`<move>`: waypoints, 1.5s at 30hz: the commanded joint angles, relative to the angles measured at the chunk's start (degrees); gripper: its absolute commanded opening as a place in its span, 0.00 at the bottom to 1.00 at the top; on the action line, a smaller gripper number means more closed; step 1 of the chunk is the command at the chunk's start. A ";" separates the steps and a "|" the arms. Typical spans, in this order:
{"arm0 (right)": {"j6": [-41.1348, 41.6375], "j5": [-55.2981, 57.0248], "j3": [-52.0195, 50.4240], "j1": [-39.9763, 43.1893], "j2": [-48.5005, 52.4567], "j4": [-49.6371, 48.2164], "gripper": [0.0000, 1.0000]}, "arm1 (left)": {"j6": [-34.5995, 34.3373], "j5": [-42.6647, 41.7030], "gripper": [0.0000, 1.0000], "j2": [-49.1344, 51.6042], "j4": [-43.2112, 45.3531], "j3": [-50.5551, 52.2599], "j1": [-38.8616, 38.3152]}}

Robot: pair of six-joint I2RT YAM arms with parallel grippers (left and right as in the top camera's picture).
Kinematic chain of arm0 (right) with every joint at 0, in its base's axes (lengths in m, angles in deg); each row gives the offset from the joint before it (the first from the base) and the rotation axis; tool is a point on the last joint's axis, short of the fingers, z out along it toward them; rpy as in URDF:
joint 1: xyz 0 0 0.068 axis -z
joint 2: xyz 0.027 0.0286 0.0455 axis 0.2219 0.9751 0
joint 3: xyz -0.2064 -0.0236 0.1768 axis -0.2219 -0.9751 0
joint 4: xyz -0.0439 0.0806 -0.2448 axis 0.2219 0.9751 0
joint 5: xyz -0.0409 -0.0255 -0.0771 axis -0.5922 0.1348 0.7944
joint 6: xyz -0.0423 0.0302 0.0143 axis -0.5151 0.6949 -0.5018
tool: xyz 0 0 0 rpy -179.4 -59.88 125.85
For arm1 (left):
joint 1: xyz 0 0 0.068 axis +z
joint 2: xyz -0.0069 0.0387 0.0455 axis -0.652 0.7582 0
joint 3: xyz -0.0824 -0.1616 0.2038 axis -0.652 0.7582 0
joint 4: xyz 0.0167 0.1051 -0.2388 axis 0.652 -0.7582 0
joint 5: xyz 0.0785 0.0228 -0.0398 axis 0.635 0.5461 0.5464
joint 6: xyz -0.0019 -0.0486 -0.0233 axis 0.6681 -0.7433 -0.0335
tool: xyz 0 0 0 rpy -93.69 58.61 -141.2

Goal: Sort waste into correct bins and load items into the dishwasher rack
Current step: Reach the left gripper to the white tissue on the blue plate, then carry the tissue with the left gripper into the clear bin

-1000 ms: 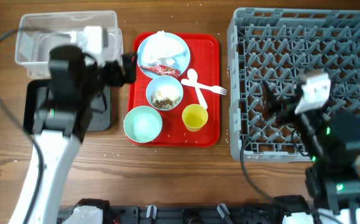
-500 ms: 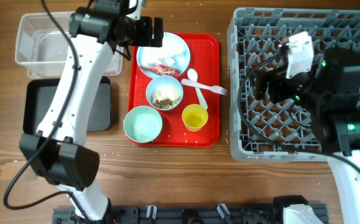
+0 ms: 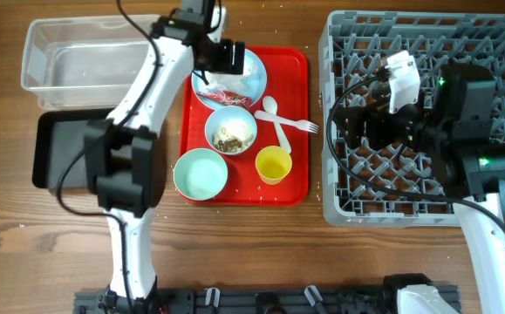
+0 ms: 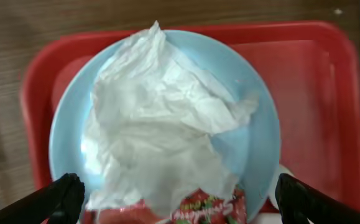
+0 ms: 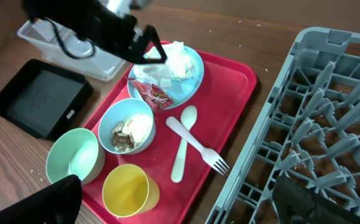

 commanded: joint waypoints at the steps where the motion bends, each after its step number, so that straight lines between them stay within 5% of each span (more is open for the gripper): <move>1: -0.13 -1.73 1.27 0.02 0.39 0.09 1.00 | -0.09 0.11 1.00 2.75 1.86 -0.68 -0.26; 9: -0.13 -0.87 1.20 0.02 0.39 0.74 1.00 | 0.11 0.11 1.00 9.49 4.24 -0.66 -0.26; 12: -0.20 -0.87 1.16 0.02 0.39 0.81 1.00 | 0.09 0.11 0.89 10.75 4.28 -0.35 -0.26; 18: -0.28 -0.39 1.16 0.02 0.39 0.76 0.99 | 0.04 0.07 0.04 11.32 3.89 -0.37 -0.26; 33: -0.31 -0.22 1.16 0.02 0.39 0.63 0.99 | -6.60 0.11 0.04 -7.76 -5.92 -7.69 9.94; 43: -0.26 -0.22 1.16 0.02 0.39 0.46 0.99 | -6.56 0.09 0.04 -2.78 -9.46 -7.50 23.89; 45: -0.26 -0.22 1.16 0.02 0.39 0.46 0.98 | -6.29 0.11 0.22 -0.59 -9.62 -7.50 24.76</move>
